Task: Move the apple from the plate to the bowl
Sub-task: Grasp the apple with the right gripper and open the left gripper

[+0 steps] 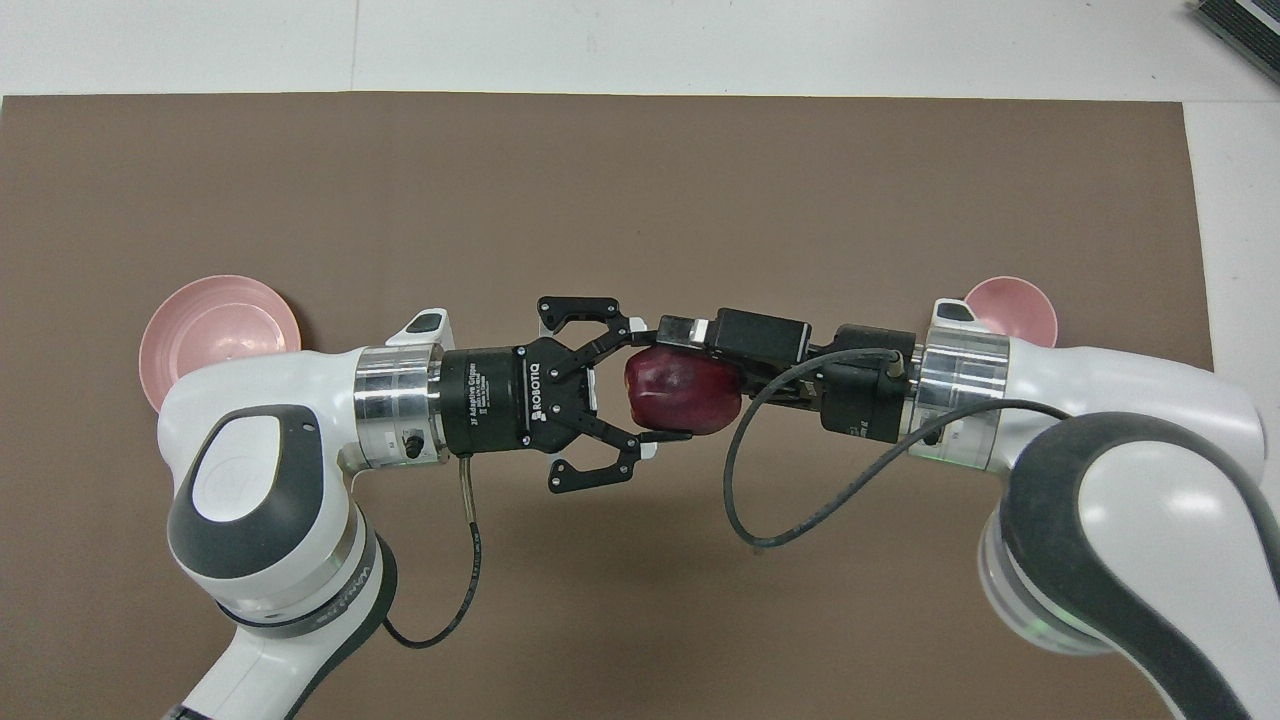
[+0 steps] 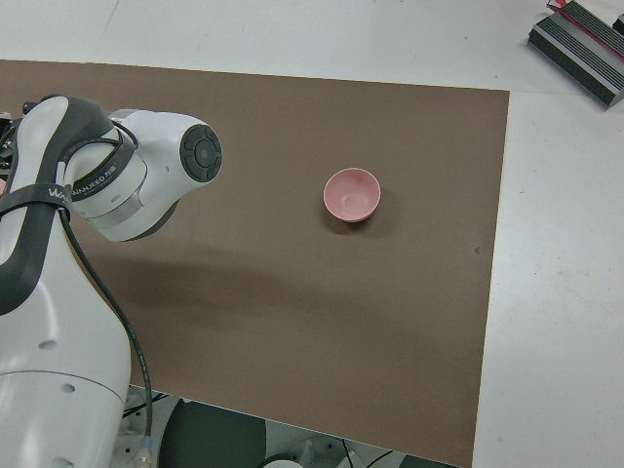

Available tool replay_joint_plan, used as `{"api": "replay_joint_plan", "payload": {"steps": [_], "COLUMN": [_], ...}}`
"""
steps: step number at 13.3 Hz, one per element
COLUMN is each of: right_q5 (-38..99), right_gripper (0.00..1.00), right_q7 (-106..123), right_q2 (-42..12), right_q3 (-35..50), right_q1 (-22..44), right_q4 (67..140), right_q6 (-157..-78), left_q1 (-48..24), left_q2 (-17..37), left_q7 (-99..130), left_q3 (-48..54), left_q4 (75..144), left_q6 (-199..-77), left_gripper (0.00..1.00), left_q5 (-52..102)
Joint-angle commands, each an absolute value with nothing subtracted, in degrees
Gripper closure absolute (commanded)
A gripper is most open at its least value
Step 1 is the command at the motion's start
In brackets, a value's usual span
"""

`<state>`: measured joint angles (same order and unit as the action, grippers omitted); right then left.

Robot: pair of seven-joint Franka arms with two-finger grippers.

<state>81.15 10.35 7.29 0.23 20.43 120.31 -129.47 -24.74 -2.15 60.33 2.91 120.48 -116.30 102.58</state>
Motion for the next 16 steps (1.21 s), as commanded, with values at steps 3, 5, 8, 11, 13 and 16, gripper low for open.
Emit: {"api": "replay_joint_plan", "payload": {"steps": [3,5,8,11,13,16], "right_q5": [82.09,82.09,82.09,82.00,81.91,80.16], "right_gripper": [0.00,0.00,0.00,0.23,0.87,1.00], "right_q7": [12.22,11.87,11.69,11.34,8.89,7.38], "right_q2": [8.61,8.70,8.88,9.14,9.05,8.96], "right_q3": [0.70,0.70,0.70,0.70,0.70,0.70], "right_q1": [19.60,19.69,19.78,19.95,20.13,20.21], "right_q4": [121.73,121.82,122.08,122.26,122.17,122.17], "right_q6": [-129.20,-128.94,-128.76,-128.67,-128.67,-128.67], "left_q1": [-28.12,-28.13,-28.13,-28.13,-28.13,-28.39], "left_q2": [-3.60,-3.60,-3.52,-3.52,-3.43,-3.43], "left_q7": [59.24,59.15,59.15,59.15,59.15,59.24], "left_q3": [2.11,2.11,2.20,2.20,2.20,2.29], "left_q4": [121.64,121.55,121.47,121.38,121.38,121.20], "left_q6": [-120.59,-120.59,-120.67,-120.94,-120.94,-121.81], "left_gripper": [1.00,1.00,1.00,1.00,1.00,1.00], "left_q5": [105.56,105.56,105.56,105.64,105.56,105.56]}}
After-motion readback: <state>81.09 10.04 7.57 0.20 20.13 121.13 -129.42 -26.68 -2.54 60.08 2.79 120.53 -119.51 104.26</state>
